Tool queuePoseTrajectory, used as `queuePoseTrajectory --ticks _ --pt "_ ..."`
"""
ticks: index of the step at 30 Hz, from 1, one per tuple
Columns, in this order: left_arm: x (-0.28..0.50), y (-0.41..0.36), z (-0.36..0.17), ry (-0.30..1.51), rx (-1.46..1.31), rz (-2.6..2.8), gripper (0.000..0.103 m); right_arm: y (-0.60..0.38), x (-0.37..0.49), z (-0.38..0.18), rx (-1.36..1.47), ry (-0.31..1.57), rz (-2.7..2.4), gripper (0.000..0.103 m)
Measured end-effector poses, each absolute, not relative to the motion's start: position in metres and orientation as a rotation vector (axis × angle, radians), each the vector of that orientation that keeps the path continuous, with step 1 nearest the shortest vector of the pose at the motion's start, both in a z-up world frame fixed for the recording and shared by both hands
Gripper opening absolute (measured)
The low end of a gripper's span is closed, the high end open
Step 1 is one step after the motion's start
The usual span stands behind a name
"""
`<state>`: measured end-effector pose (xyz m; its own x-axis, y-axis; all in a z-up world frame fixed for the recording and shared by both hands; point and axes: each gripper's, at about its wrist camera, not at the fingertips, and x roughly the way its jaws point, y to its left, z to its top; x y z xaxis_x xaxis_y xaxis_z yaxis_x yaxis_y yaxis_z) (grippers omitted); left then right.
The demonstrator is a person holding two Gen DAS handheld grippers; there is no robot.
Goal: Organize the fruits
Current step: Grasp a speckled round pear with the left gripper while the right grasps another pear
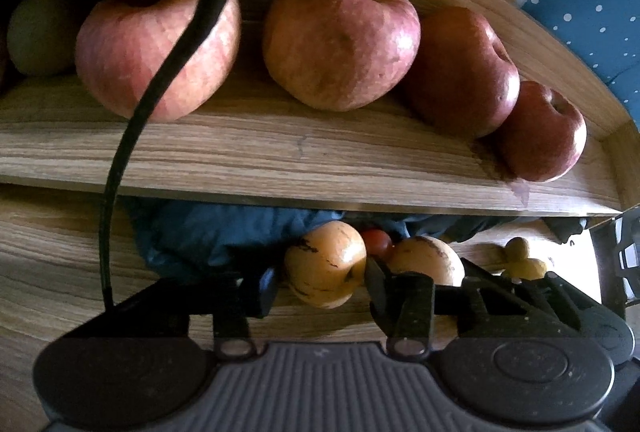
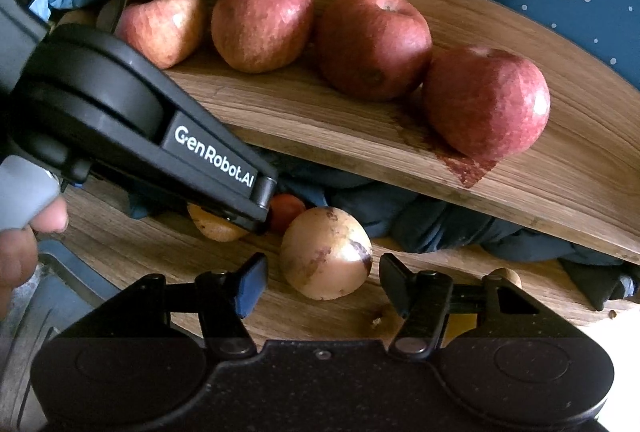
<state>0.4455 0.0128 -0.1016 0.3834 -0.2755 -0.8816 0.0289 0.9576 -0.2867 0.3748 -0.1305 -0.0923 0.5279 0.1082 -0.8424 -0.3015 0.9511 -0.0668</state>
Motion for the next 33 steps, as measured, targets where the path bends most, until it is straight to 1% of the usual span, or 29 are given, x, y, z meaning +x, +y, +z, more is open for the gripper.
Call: queuePoseTrajectory --ticks 8,33 --pt "0.445 0.01 -0.102 1.164 -0.235 -0.198 0.047 -0.135 0.372 -0.09 -0.22 0.988 0.242 0.052" --pt "0.424 -0.004 -0.099 1.162 -0.212 -0.226 0.047 -0.145 0.363 -0.087 -0.197 0.972 0.242 0.051"
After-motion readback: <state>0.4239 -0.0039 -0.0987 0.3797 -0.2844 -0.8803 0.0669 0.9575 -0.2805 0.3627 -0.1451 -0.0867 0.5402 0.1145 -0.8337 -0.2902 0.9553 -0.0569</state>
